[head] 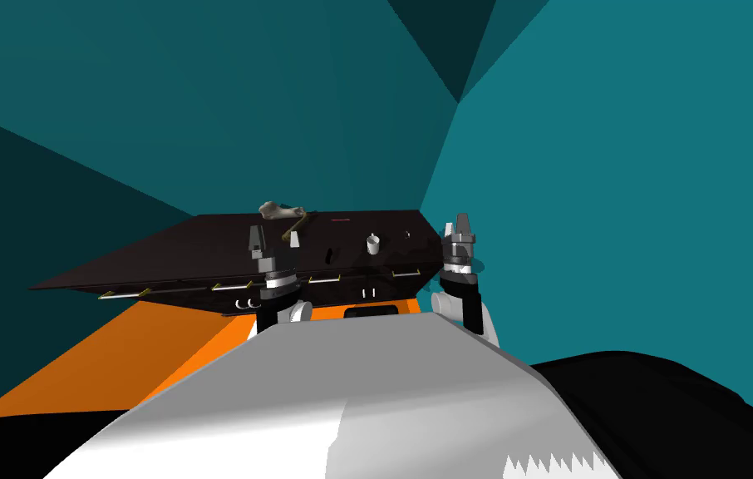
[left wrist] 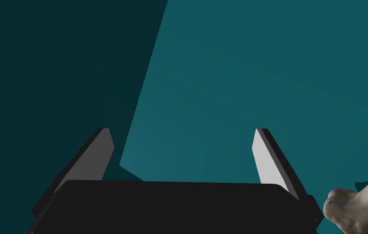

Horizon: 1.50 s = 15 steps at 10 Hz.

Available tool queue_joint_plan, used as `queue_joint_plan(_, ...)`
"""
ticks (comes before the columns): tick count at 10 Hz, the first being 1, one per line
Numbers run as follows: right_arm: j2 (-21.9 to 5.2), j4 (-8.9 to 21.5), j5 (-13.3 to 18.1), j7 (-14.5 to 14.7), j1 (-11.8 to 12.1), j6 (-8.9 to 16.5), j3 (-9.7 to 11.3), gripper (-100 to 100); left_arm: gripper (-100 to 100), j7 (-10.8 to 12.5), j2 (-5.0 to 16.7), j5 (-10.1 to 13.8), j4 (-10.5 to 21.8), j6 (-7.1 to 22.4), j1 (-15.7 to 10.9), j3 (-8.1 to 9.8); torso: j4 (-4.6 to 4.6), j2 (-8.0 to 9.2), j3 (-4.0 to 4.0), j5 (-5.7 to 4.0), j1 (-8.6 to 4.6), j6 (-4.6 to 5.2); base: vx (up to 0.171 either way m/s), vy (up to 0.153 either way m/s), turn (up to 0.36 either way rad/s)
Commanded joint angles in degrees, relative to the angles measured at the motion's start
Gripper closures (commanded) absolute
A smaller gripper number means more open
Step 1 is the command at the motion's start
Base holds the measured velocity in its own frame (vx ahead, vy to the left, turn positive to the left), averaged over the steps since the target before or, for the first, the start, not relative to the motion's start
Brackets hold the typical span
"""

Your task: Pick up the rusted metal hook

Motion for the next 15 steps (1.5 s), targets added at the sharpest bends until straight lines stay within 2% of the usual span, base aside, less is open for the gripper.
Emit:
queue_joint_plan(1, 0.0, 0.0, 0.0, 0.0, 0.0, 0.0, 0.0, 0, -100, 0.4, 1.6, 0.1, 0.1, 0.4, -0.1, -0.11, 0.00, 0.00, 0.00, 0.00, 0.00, 0.00, -0.008, 0.008, -0.047)
queue_joint_plan(8, 0.0, 0.0, 0.0, 0.0, 0.0, 0.0, 0.0, 0, -100, 3.9, 13.3, 1.4, 0.4, 3.9, -0.5, -1.48, 0.04, 0.16, 0.09, 0.05, 0.22, 0.00, -0.038, 0.045, -0.115)
queue_joint_plan(9, 0.0, 0.0, 0.0, 0.0, 0.0, 0.0, 0.0, 0, -100, 3.9, 14.0, 1.4, 0.4, 3.9, -0.5, -1.48, 0.04, 0.16, 0.09, 0.05, 0.21, 0.01, -0.032, 0.038, -0.063)
queue_joint_plan(10, 0.0, 0.0, 0.0, 0.0, 0.0, 0.0, 0.0, 0, -100, 4.7, 16.2, 1.7, 0.4, 4.7, -0.6, -1.82, 0.03, 0.13, 0.08, 0.04, 0.18, -0.01, -0.047, 0.031, -0.121)
queue_joint_plan(11, 0.0, 0.0, 0.0, 0.0, 0.0, 0.0, 0.0, 0, -100, 4.7, 16.9, 1.7, 0.4, 4.7, -0.6, -1.82, 0.03, 0.16, 0.09, 0.04, 0.16, 0.01, -0.037, 0.030, -0.066)
queue_joint_plan(12, 0.0, 0.0, 0.0, 0.0, 0.0, 0.0, 0.0, 0, -100, 5.6, 19.1, 2.1, 0.4, 5.5, -0.8, -2.19, 0.03, 0.13, 0.08, 0.04, 0.14, -0.01, -0.046, 0.049, -0.137)
queue_joint_plan(13, 0.0, 0.0, 0.0, 0.0, 0.0, 0.0, 0.0, 0, -100, 5.6, 20.0, 2.1, 0.4, 5.5, -0.8, -2.19, 0.04, 0.16, 0.09, 0.04, 0.21, 0.01, -0.042, 0.044, -0.075)
queue_joint_plan(14, 0.0, 0.0, 0.0, 0.0, 0.0, 0.0, 0.0, 0, -100, 6.5, 22.2, 2.4, 0.4, 6.4, -0.9, -2.57, 0.04, 0.14, 0.09, 0.05, 0.20, -0.01, -0.058, 0.045, -0.139)
queue_joint_plan(15, 0.0, 0.0, 0.0, 0.0, 0.0, 0.0, 0.0, 0, -100, 6.5, 23.3, 2.4, 0.4, 6.4, -0.9, -2.57, 0.04, 0.19, 0.11, 0.05, 0.21, 0.01, -0.045, 0.042, -0.080)
